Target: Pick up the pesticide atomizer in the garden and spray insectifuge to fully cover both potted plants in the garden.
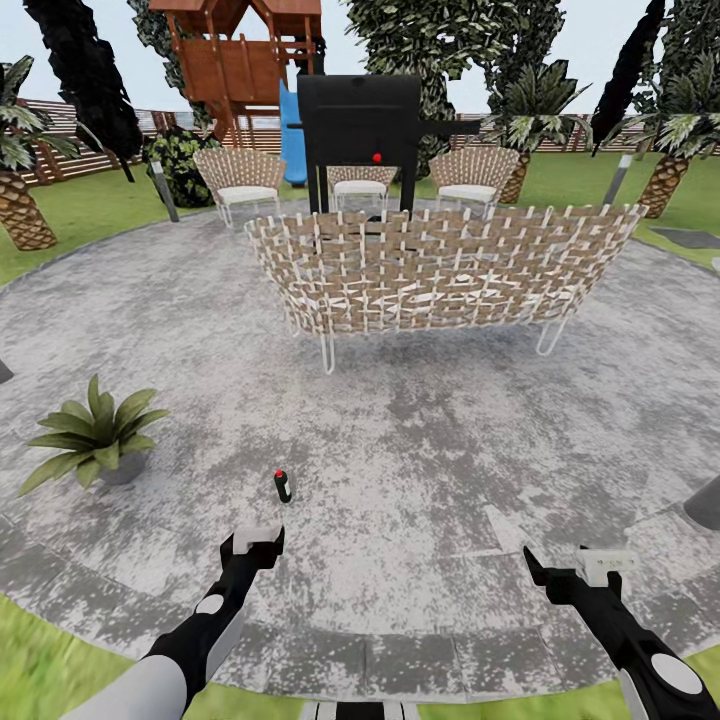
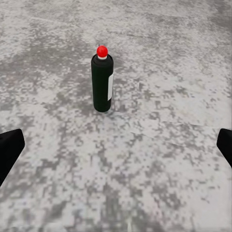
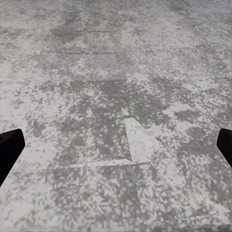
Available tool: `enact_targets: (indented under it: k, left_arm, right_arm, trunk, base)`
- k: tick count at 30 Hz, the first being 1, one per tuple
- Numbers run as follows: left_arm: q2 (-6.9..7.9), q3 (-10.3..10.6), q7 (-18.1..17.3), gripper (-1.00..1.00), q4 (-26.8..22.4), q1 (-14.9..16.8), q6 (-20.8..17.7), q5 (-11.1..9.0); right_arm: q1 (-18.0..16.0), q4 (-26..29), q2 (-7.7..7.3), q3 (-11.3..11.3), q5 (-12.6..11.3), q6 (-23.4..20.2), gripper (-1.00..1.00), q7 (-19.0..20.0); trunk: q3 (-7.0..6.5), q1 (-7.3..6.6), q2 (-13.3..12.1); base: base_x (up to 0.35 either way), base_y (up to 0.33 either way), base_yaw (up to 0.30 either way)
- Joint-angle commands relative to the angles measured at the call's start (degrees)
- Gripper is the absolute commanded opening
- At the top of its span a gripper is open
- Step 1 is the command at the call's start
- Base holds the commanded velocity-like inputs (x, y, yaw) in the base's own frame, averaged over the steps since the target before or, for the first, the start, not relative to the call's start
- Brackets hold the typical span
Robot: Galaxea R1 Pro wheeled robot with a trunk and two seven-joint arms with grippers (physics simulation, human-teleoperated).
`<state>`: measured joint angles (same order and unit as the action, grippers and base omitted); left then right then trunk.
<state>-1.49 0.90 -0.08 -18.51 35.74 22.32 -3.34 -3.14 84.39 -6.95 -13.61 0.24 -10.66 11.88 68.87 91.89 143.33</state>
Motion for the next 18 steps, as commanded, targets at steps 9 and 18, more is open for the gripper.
enact_targets:
  k: [9,18]
  left_arm:
    - [0.00,0.07,-0.01,1.00,0.05,0.03,0.18,-0.35]
    - [0.00,0.07,-0.01,1.00,0.05,0.03,0.18,-0.35]
  right_arm:
    - [-0.02,0.08,0.01,-0.10,0.03,-0.33,1.00,0.34]
    - [-0.02,0.08,0.01,-0.10,0.03,-0.33,1.00,0.34]
  trunk:
    - [0.04,-0.01,0.02]
    - [0.04,-0.01,0.02]
  base:
    - [0.158,0.000,0.000]
    - [0.222,0.000,0.000]
